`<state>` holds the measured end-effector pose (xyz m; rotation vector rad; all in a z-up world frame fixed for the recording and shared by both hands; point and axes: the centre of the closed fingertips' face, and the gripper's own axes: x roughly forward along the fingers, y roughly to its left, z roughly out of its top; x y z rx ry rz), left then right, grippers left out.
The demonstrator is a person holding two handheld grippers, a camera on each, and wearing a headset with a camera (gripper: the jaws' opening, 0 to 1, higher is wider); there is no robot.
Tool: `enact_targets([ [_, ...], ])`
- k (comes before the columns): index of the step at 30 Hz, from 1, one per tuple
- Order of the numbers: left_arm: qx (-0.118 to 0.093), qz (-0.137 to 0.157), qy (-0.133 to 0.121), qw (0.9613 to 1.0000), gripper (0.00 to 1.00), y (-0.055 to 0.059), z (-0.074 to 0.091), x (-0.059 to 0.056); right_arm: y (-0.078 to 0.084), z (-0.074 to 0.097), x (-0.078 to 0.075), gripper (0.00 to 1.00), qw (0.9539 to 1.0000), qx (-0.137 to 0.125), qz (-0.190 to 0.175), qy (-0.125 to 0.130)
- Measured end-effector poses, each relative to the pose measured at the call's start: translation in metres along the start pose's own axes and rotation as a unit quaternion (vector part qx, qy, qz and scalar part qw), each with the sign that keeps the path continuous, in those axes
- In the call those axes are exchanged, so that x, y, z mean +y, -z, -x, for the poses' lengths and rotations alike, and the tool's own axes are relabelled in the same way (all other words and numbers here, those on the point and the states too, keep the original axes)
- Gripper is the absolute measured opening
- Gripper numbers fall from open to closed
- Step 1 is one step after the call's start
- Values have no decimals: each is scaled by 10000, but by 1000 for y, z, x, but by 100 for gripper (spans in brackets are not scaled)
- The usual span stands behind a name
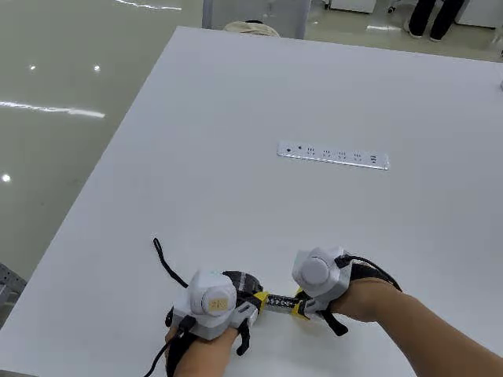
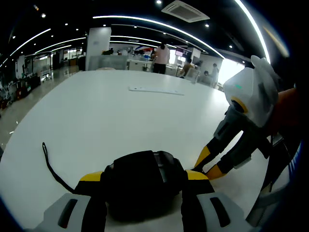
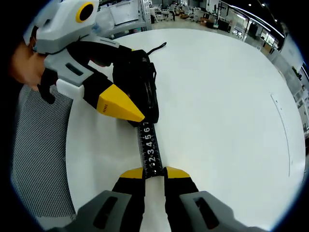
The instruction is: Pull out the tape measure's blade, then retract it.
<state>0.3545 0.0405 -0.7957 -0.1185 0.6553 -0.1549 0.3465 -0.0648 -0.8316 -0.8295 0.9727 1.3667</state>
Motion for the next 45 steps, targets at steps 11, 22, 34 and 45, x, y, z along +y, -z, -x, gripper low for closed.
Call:
enact_targets([
  [11,-3,51,23,10000,59,0,0,0,-5,-3,1,14,10000,-37,32,-14],
  [22,-16,53,19,10000,59,-1,0,0,-10,-4,1,14,10000,-75,34,-30],
  [34,-47,4,23,10000,59,-1,1,0,-18,-9,3,14,9999,-139,41,-70],
  [45,-14,2,61,10000,59,-1,1,0,-25,-11,4,14,9996,-237,82,-103],
])
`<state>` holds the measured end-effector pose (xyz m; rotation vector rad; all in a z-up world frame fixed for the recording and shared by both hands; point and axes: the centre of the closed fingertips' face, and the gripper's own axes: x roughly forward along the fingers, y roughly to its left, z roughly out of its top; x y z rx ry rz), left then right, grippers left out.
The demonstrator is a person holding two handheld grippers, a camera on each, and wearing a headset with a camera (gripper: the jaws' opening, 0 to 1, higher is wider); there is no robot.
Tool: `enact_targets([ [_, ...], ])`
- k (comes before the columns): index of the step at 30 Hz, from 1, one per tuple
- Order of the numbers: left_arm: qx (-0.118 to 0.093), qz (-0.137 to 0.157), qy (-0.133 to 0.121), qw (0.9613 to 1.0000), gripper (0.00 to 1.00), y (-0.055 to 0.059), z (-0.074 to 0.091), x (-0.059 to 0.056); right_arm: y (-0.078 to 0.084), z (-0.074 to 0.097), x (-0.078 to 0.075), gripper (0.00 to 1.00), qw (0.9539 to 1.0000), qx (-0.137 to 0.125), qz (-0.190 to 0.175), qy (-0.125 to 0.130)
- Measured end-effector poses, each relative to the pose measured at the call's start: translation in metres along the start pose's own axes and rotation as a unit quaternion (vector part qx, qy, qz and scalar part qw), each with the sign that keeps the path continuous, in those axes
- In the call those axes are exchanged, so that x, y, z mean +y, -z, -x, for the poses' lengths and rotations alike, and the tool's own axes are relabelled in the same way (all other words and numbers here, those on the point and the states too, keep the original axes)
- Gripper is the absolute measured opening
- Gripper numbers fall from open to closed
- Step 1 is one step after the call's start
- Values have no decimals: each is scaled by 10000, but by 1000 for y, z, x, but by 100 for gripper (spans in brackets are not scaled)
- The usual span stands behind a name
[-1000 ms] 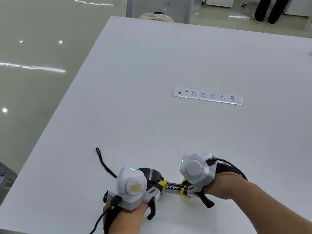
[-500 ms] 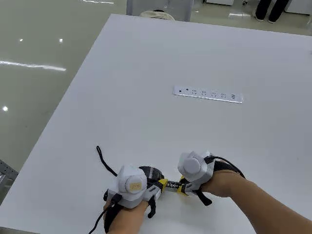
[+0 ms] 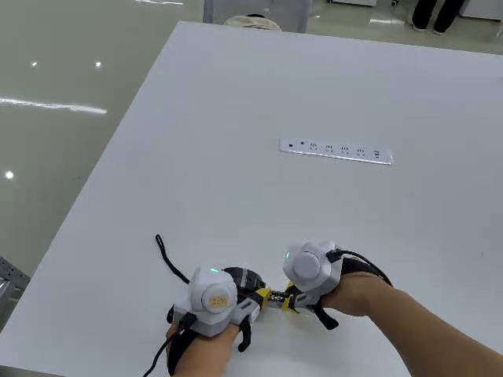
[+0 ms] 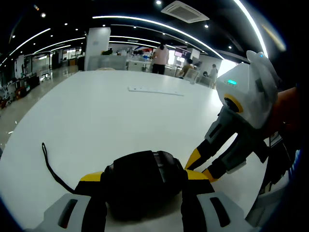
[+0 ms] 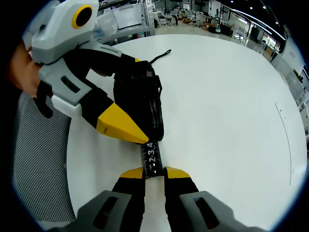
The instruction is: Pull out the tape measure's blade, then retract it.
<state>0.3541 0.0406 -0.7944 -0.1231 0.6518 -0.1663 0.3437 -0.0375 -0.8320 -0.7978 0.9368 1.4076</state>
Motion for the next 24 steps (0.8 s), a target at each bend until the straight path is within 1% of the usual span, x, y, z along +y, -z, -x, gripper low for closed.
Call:
enact_targets([
  [6,37,-37,-5,10000,59,0,-1,0,-4,-2,1,14,10000,-26,34,16],
  [14,109,-234,-109,9996,59,1,-3,-2,-6,-3,1,14,10000,-31,46,15],
  [24,107,-199,-103,9997,58,1,-2,-1,-11,-5,1,14,9999,-95,86,32],
])
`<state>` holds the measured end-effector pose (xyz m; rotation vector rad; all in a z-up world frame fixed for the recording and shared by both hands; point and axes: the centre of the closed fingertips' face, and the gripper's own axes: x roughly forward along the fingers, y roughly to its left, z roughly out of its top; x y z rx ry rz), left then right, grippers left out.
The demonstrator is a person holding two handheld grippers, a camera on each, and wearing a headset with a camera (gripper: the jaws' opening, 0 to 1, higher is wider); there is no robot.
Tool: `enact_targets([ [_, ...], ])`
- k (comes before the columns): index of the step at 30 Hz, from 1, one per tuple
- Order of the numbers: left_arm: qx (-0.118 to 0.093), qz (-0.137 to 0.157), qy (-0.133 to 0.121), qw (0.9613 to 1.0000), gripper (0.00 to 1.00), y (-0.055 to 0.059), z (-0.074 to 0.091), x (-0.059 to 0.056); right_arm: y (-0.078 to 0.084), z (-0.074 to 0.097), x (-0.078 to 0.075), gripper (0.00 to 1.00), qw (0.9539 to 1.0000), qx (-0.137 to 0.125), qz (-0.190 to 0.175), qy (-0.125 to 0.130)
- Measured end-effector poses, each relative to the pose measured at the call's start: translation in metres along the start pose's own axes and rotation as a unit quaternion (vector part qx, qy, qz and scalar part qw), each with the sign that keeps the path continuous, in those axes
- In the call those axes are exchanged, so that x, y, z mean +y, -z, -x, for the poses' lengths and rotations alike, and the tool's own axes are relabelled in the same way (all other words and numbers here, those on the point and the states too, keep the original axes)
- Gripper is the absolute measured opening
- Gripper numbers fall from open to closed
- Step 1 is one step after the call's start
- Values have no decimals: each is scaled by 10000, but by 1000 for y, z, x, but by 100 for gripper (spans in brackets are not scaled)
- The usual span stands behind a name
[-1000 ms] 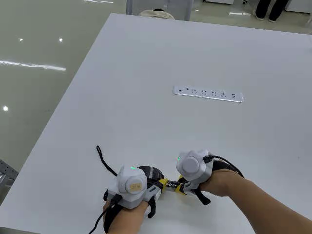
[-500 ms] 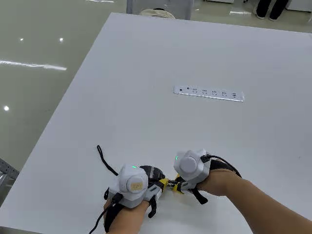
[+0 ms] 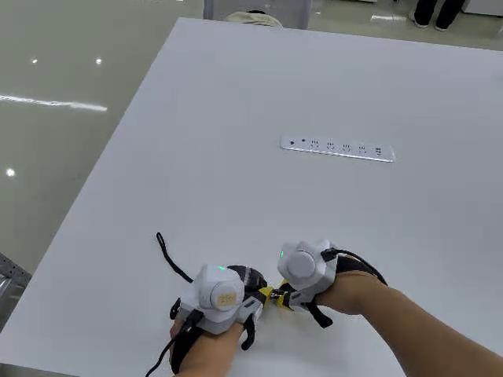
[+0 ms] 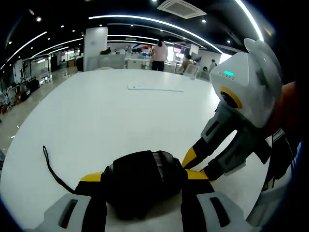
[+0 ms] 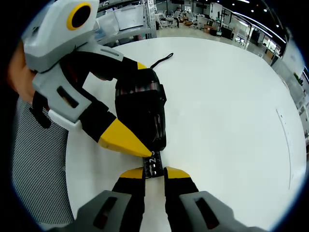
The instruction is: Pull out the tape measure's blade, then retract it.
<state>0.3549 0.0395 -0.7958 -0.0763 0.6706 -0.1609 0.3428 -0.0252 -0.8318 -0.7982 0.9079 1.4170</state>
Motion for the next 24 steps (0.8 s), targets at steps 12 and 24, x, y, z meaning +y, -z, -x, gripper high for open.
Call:
enact_targets([
  [12,-61,77,104,9999,58,0,1,0,-8,-3,1,14,9998,-173,-16,-26],
  [24,-91,146,143,9997,59,0,1,1,-16,-6,2,14,9992,-361,34,-161],
])
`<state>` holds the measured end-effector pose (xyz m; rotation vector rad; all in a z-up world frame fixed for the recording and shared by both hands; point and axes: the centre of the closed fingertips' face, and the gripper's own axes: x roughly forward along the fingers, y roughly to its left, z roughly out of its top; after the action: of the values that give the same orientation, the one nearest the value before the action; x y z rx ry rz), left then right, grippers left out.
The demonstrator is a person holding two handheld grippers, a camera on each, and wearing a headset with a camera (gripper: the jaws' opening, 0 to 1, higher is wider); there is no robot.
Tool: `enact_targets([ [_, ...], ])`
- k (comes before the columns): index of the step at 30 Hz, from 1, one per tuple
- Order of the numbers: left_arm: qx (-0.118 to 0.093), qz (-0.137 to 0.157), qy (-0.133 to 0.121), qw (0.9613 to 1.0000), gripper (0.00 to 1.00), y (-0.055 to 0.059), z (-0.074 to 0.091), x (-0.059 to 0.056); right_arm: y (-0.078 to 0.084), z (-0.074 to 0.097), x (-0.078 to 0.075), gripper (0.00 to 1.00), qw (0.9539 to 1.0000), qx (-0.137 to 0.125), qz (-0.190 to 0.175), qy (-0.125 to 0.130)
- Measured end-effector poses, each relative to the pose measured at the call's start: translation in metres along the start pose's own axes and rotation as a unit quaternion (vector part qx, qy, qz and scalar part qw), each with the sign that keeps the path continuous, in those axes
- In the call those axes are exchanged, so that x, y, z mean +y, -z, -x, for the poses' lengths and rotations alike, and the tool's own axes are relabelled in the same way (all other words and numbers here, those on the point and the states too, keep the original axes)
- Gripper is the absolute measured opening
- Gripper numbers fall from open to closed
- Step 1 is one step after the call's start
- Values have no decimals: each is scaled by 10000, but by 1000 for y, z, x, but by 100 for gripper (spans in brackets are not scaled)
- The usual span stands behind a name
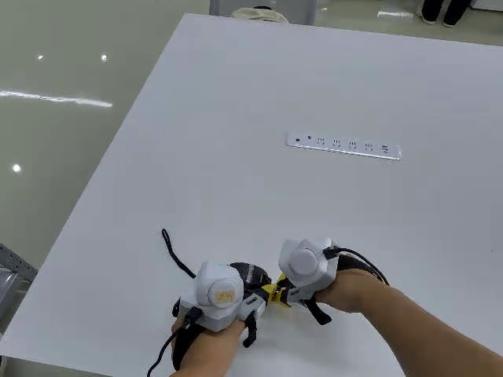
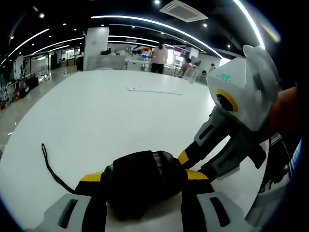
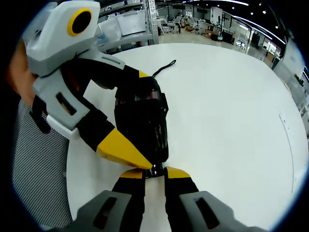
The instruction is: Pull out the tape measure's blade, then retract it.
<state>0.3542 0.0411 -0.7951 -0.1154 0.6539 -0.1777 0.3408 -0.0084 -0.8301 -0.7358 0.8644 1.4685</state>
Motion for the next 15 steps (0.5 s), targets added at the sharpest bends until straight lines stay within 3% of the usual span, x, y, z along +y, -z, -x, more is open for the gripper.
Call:
enact_targets([
  [7,-15,5,36,10000,59,0,0,0,-1,0,3,15,9994,-324,92,-29],
  [15,-11,-10,50,10000,59,0,0,-1,-3,1,1,22,9994,-302,169,16],
])
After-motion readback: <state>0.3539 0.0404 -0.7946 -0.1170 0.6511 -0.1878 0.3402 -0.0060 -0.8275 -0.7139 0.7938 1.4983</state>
